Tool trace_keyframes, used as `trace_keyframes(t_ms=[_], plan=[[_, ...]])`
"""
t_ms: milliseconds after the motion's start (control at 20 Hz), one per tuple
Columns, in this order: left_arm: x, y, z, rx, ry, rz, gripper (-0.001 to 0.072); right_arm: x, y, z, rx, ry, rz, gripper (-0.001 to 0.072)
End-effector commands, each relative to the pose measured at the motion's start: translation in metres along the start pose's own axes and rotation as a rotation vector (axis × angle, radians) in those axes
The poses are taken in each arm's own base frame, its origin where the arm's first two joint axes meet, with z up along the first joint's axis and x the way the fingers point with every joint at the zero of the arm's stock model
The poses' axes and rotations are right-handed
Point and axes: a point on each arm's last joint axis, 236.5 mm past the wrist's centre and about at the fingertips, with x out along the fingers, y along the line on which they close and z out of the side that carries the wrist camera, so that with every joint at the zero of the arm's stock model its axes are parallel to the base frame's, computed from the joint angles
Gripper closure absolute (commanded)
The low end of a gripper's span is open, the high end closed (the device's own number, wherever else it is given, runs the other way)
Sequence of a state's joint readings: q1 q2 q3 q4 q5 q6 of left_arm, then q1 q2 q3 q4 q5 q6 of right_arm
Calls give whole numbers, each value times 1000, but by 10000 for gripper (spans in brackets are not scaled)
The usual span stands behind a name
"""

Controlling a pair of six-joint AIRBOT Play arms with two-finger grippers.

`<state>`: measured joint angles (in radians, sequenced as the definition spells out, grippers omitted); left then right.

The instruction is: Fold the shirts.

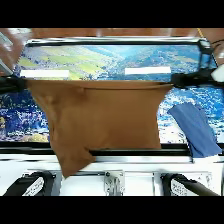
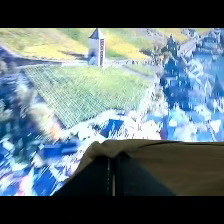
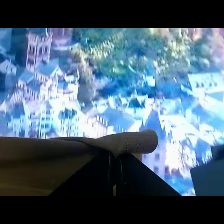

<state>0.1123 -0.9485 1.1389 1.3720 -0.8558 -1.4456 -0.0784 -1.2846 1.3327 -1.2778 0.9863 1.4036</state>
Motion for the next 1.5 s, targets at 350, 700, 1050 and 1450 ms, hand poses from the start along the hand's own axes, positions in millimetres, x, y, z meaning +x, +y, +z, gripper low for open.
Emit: trace_keyframes(t_ms=[350, 700, 1050, 1450], plan=[[202, 33, -51, -383, -31, 7, 672, 178, 14, 56, -59, -408, -56, 636], [206, 20, -100, -281, 166, -46, 671, 201, 14, -7, -50, -142, -14, 636], [161, 18, -178, -191, 590, -129, 672, 183, -6, -87, -40, 230, 5, 636], [172, 15, -200, -302, 657, -105, 575, 194, 8, -103, 42, 278, 44, 608]])
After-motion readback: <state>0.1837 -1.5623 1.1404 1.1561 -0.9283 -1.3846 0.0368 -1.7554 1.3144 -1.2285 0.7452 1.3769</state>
